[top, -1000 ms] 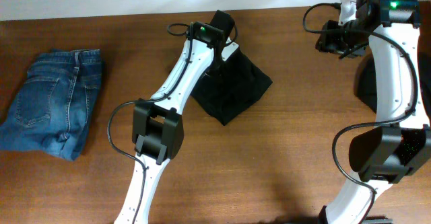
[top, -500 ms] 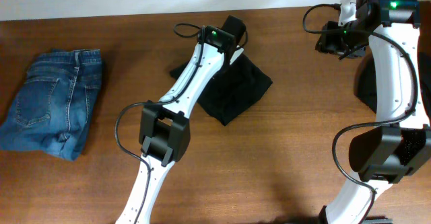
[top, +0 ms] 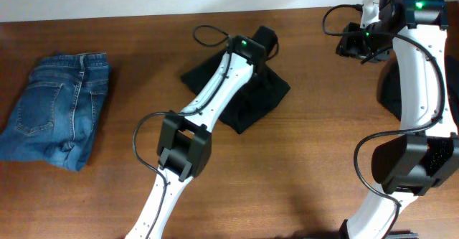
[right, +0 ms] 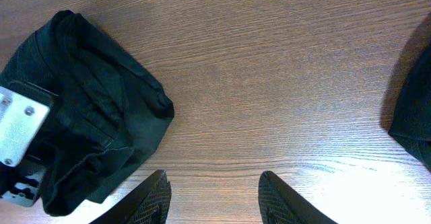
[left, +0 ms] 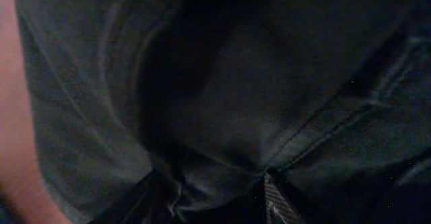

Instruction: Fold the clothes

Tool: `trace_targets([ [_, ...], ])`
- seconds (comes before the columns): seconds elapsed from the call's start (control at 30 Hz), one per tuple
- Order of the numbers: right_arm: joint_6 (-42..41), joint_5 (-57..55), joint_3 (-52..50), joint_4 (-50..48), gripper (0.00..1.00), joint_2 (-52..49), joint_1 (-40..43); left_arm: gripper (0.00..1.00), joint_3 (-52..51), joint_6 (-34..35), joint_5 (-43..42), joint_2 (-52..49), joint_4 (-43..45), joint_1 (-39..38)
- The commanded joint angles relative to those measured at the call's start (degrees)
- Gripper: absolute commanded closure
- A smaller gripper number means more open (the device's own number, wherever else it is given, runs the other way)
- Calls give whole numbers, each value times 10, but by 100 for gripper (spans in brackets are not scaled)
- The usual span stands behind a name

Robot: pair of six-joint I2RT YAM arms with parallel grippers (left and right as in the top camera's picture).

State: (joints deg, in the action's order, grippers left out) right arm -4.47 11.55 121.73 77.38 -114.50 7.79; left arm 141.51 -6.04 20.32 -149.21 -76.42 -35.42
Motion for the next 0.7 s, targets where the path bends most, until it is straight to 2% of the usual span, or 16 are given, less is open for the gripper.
trace_targets([
  [0.0,2,5,3,0,52,-4,-3,52,-57,8,10,-125,-19,-12],
  [0.3,2,5,3,-1,52,-4,-3,51,-57,7,12,-125,-50,-57],
  [0.43,2,5,3,-2,52,-4,-3,44,-57,6,23,-125,-53,-83],
  [0.67,2,5,3,-2,52,-4,-3,40,-57,6,25,-125,-74,-111],
])
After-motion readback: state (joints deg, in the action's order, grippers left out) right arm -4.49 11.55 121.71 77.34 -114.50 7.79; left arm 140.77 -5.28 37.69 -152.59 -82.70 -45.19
